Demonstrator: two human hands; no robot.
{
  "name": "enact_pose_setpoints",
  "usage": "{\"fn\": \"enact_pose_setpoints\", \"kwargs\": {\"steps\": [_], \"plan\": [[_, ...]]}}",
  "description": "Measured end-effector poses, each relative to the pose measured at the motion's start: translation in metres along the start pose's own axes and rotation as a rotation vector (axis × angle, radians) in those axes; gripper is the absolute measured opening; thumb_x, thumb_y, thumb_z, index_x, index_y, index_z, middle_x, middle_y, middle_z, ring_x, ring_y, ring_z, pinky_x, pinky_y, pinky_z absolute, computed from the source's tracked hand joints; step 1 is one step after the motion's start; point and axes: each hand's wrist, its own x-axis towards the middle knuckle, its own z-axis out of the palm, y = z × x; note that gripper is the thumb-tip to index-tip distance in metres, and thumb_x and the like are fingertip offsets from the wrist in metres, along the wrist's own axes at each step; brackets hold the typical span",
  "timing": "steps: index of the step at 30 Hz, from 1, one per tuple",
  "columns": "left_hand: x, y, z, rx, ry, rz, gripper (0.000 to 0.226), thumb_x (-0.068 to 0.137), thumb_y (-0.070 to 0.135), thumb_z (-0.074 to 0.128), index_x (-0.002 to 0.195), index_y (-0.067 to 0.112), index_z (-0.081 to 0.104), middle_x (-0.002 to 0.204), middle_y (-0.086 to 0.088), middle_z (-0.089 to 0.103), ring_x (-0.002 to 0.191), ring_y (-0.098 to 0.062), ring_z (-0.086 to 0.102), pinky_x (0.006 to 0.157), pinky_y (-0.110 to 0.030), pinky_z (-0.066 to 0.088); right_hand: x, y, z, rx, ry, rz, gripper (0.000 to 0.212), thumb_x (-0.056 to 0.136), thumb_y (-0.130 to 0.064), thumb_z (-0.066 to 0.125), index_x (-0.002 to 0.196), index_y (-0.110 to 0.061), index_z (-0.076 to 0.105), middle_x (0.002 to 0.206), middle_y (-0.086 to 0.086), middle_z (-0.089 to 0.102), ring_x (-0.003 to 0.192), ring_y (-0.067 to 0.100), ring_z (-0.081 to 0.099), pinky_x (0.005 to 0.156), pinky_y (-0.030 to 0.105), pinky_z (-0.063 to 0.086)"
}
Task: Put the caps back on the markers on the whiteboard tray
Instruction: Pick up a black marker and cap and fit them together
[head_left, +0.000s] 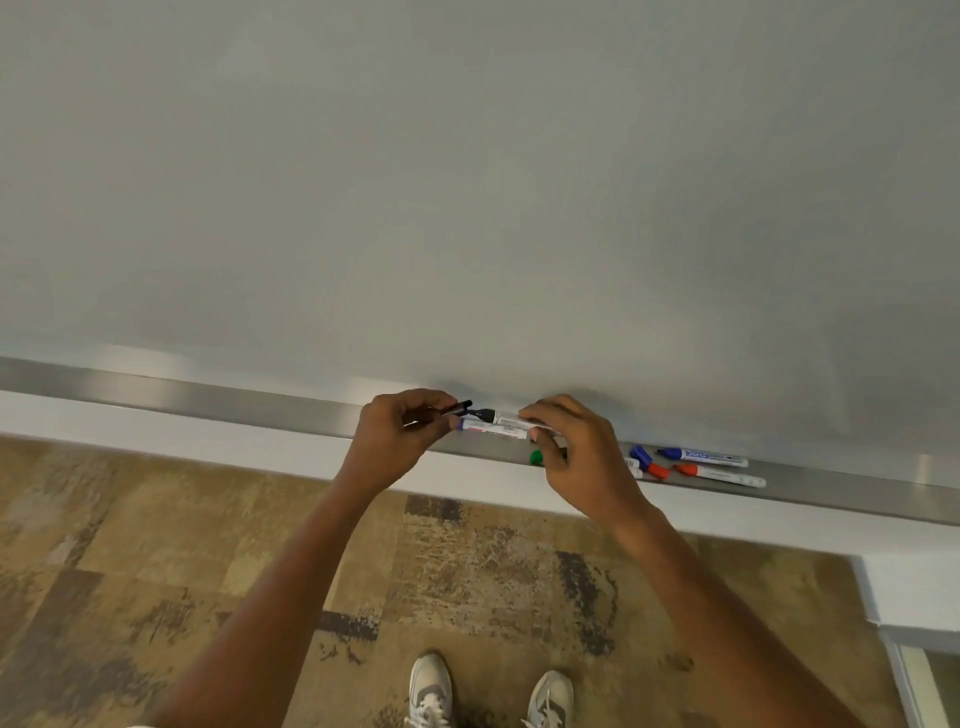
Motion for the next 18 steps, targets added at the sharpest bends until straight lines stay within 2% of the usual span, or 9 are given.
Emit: {"fn": "enact_pose_setpoints", "kwargs": {"steps": [5, 9, 13, 18], "plan": [[-0.009, 0.038, -0.005, -0.256, -0.082, 0.039, 0.022, 0.085, 0.017, 0.081, 0.107, 0.022, 0.08, 0.092, 0.001, 0.082, 0.089, -0.012, 0.076, 0.081, -0.016, 0.055, 0.0, -0.027, -0.051, -0.024, 0.097, -0.077, 0.024, 0.094, -0.008, 0.062, 0.115, -0.016, 0.068, 0.109, -0.004, 0.066, 0.101, 0.01, 0.062, 0.088, 0.019, 0.051], [-0.017, 0.055, -0.006, -0.401, -0.099, 0.058, 0.023, 0.084, 0.017, 0.082, 0.107, 0.021, 0.08, 0.1, -0.002, 0.082, 0.095, -0.018, 0.077, 0.085, -0.019, 0.056, -0.007, -0.037, -0.07, -0.05, 0.123, -0.094, 0.024, 0.094, -0.007, 0.062, 0.116, -0.013, 0.069, 0.109, -0.002, 0.066, 0.099, 0.009, 0.062, 0.086, 0.013, 0.048], [-0.028, 0.061, -0.005, -0.465, -0.075, 0.079, 0.024, 0.082, 0.017, 0.084, 0.106, 0.018, 0.08, 0.103, -0.006, 0.081, 0.095, -0.022, 0.077, 0.085, -0.025, 0.059, -0.018, -0.039, -0.078, -0.061, 0.141, -0.103, 0.025, 0.094, -0.006, 0.062, 0.116, -0.013, 0.07, 0.108, -0.002, 0.066, 0.097, 0.007, 0.061, 0.082, 0.008, 0.042], [-0.035, 0.069, -0.008, -0.475, -0.048, 0.083, 0.028, 0.078, 0.027, 0.085, 0.106, 0.021, 0.081, 0.102, -0.005, 0.081, 0.098, -0.024, 0.077, 0.09, -0.03, 0.059, -0.026, -0.045, -0.085, -0.06, 0.174, -0.118, 0.026, 0.094, -0.01, 0.061, 0.118, -0.016, 0.07, 0.111, -0.004, 0.065, 0.098, 0.004, 0.059, 0.081, 0.005, 0.04]]}}
